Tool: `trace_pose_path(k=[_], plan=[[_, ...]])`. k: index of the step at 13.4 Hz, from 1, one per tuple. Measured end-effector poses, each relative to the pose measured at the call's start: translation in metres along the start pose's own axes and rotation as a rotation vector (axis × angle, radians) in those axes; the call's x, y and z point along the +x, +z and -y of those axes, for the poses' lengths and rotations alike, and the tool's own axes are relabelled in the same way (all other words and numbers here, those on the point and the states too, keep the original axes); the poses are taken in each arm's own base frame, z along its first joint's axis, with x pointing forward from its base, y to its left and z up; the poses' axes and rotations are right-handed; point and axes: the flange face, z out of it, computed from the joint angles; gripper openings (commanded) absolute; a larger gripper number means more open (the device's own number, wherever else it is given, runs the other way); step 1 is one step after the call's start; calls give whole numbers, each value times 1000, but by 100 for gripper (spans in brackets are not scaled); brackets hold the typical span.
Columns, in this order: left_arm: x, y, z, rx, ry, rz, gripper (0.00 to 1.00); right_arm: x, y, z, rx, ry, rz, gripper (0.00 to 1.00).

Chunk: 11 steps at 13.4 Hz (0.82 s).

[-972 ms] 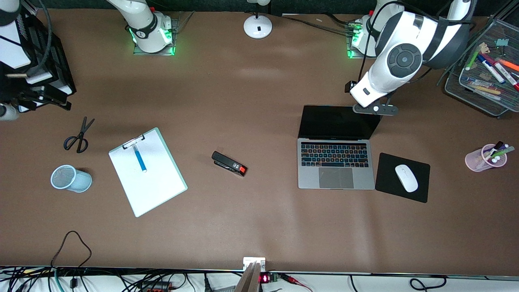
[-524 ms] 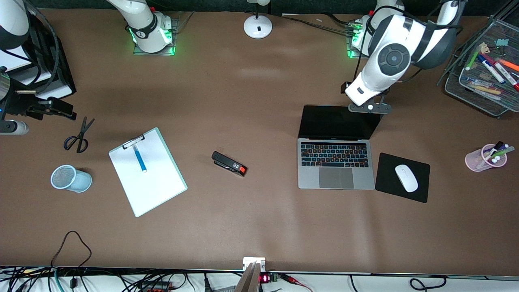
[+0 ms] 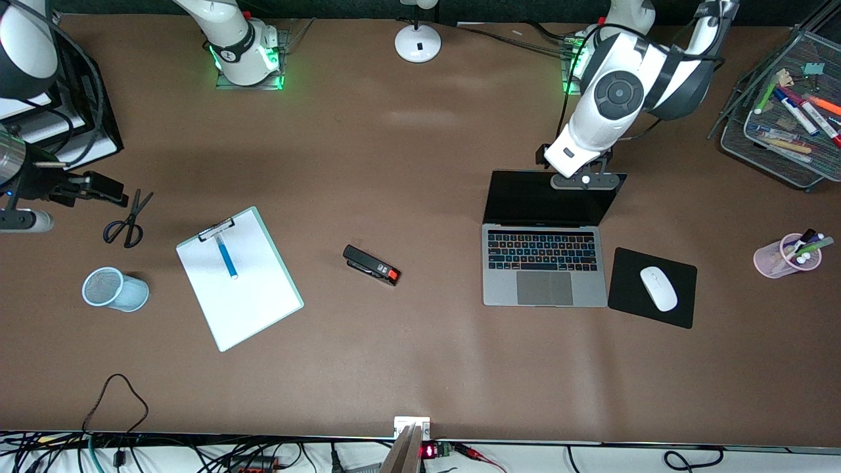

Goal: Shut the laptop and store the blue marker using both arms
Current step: 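Push the laptop lid down with the left gripper while the right gripper reaches the clipboard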

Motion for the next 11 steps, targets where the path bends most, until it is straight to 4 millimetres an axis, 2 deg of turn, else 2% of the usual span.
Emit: trace_pose_path(k=[2, 5, 8, 11], plan=[[10, 1, -1, -27, -5, -36, 100, 6, 10, 0, -1, 0, 4, 100], [33, -10, -2, -66, -18, -74, 100, 11, 22, 0, -3, 0, 19, 100], [73, -16, 8, -96, -37, -95, 100, 18, 40, 0, -4, 0, 47, 100], [122, -17, 20, -118, -52, -123, 100, 26, 54, 1, -4, -1, 50, 100]])
